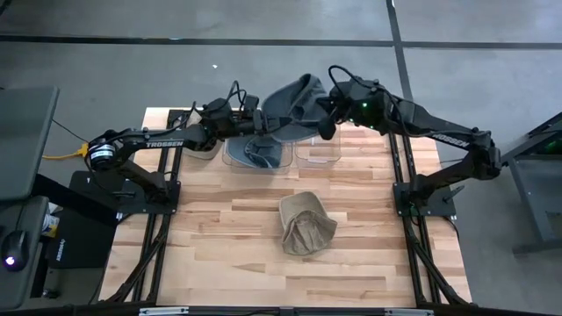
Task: Pick & Place hat
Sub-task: Put the gray cap into the left transparent bin
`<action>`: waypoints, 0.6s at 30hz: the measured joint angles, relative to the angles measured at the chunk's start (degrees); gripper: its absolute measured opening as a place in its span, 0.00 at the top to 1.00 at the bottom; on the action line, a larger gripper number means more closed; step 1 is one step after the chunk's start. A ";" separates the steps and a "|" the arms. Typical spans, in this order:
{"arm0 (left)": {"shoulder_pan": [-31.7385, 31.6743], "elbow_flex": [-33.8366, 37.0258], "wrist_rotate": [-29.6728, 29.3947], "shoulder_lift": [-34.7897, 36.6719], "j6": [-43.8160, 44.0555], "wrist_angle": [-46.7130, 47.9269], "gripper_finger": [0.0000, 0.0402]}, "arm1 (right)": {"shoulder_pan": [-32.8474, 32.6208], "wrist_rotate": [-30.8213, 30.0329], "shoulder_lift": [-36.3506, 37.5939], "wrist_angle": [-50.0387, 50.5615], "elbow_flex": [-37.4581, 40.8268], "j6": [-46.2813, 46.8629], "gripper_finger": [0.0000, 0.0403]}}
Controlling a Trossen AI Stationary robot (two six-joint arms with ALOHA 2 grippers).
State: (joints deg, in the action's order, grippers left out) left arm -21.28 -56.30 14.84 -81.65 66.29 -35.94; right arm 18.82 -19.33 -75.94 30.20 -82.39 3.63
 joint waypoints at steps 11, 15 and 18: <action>-0.09 -0.01 -0.48 0.00 -0.90 2.61 1.00 | 2.66 1.55 1.80 1.62 0.00 1.43 1.00; -0.48 0.00 -2.42 0.78 -3.33 8.02 1.00 | 2.68 -1.42 4.30 2.03 0.00 0.82 1.00; -2.15 -0.02 -2.15 3.03 -4.97 13.72 1.00 | 3.05 -2.71 6.77 3.80 0.00 0.82 1.00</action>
State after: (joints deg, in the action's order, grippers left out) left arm -23.43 -56.32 12.70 -78.62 61.32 -22.22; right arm 21.87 -22.04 -69.17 34.00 -82.39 4.45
